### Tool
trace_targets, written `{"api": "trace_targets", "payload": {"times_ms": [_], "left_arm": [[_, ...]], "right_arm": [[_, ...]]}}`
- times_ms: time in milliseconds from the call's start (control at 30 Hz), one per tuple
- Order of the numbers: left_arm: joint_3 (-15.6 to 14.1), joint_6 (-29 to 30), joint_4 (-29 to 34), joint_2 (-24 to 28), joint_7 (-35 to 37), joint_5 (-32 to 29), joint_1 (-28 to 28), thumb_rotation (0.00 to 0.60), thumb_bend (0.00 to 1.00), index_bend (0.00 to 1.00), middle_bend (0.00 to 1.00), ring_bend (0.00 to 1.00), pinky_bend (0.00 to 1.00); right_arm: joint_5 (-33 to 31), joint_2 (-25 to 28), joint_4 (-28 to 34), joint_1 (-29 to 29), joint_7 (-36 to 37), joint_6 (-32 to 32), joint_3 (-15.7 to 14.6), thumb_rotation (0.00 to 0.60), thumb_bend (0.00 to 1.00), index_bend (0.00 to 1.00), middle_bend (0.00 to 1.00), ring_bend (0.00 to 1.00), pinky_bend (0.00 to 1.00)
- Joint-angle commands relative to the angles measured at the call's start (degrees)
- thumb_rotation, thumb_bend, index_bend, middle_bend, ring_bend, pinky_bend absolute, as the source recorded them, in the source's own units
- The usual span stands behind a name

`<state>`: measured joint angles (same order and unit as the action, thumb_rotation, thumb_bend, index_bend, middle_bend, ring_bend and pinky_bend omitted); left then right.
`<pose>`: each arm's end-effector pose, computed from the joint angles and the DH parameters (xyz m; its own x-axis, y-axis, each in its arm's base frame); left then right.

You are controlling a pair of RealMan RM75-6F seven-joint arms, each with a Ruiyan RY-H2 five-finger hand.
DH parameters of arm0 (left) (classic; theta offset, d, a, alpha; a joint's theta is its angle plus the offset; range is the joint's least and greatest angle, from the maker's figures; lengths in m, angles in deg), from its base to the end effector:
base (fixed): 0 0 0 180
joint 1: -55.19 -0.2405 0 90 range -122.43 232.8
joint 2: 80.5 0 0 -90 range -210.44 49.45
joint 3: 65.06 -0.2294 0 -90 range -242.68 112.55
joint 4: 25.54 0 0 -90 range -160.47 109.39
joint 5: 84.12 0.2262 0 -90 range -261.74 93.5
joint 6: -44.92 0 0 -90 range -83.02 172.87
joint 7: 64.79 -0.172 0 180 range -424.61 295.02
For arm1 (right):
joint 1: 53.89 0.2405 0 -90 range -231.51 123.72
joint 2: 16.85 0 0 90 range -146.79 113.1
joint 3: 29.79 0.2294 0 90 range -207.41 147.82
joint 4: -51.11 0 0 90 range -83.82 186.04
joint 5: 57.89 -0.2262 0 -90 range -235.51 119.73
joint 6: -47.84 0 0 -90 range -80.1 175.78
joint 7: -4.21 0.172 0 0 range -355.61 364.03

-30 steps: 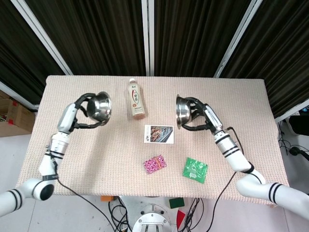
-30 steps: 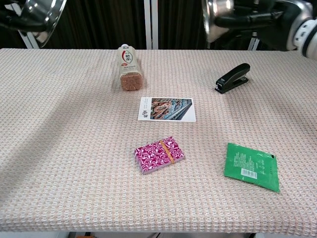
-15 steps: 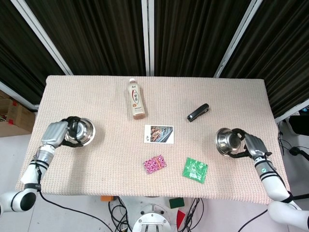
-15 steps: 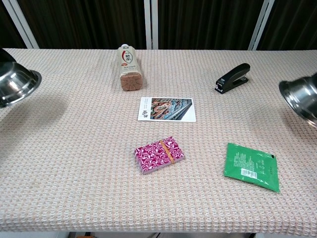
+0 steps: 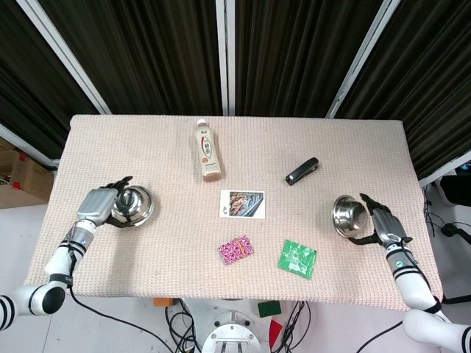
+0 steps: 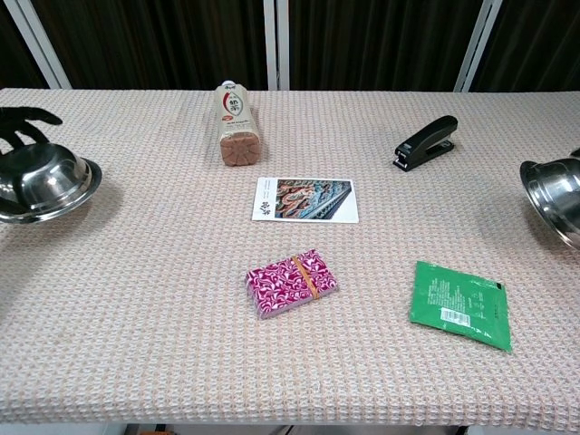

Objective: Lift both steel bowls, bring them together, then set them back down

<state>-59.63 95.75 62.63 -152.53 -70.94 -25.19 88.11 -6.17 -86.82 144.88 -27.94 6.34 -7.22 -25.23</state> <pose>-0.2507 0.3352 0.0312 0.3302 0.4020 0.8540 0.9398 -0.0561 -0.3370 -0.2882 -0.2921 0.0411 0.0430 -0.3816 0.9233 -0.9634 0.2288 0.1395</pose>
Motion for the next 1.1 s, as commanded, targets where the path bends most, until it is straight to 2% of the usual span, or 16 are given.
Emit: {"api": "trace_targets", "payload": {"times_ms": [33, 233, 300, 400, 433, 533, 733, 900, 1100], "left_arm": [[0.1, 0.5, 0.4, 0.4, 0.3, 0.3, -0.4, 0.6, 0.0, 0.0, 0.0, 0.0, 0.18], [0.4, 4.1, 2.2, 0.8, 0.4, 1.0, -2.1, 0.6, 0.0, 0.0, 0.0, 0.0, 0.16], [1.1, 9.3, 3.2, 0.4, 1.3, 2.7, -4.0, 0.577, 0.0, 0.0, 0.0, 0.0, 0.15], [1.6, 21.4, 4.8, -1.4, 4.0, 8.0, -9.0, 0.492, 0.0, 0.0, 0.0, 0.0, 0.14], [1.0, 25.7, 5.4, -1.9, 4.1, 10.4, -11.0, 0.487, 0.0, 0.0, 0.0, 0.0, 0.14], [-2.0, 34.1, 7.9, -2.4, 0.2, 14.6, -15.8, 0.485, 0.0, 0.0, 0.0, 0.0, 0.14], [-7.8, 44.9, 12.9, -4.7, -6.3, 17.8, -25.1, 0.481, 0.0, 0.0, 0.0, 0.0, 0.13], [-11.5, 48.7, 13.2, -6.1, -11.4, 22.0, -29.4, 0.479, 0.0, 0.0, 0.0, 0.0, 0.13], [-12.6, 48.5, 14.6, -5.4, -12.5, 24.7, -31.2, 0.479, 0.0, 0.0, 0.0, 0.0, 0.12]], "right_arm": [[1.1, 0.3, 0.6, -0.9, 0.7, -1.1, 0.6, 0.6, 0.0, 0.0, 0.0, 0.0, 0.0], [3.5, 0.7, 2.2, -2.3, 1.7, -3.0, 1.3, 0.6, 0.0, 0.0, 0.0, 0.0, 0.0], [5.6, 0.5, 2.6, -3.4, 2.8, -5.3, 1.7, 0.6, 0.0, 0.0, 0.0, 0.0, 0.0], [10.1, -0.1, 3.4, -5.9, 2.8, -10.9, 1.2, 0.6, 0.0, 0.0, 0.0, 0.0, 0.0], [11.8, -0.3, 3.9, -6.9, 1.5, -13.4, 0.5, 0.6, 0.0, 0.0, 0.0, 0.0, 0.0], [14.8, -0.8, 5.3, -9.9, -4.2, -19.5, -1.7, 0.6, 0.0, 0.0, 0.0, 0.0, 0.0], [18.6, -1.4, 4.7, -15.9, -16.3, -30.6, -5.3, 0.6, 0.0, 0.0, 0.0, 0.0, 0.0], [22.1, -2.6, 2.2, -18.0, -17.7, -32.9, -6.6, 0.6, 0.0, 0.0, 0.0, 0.0, 0.0], [25.8, -4.7, 0.6, -18.4, -18.8, -32.5, -6.9, 0.6, 0.0, 0.0, 0.0, 0.0, 0.0]]}}
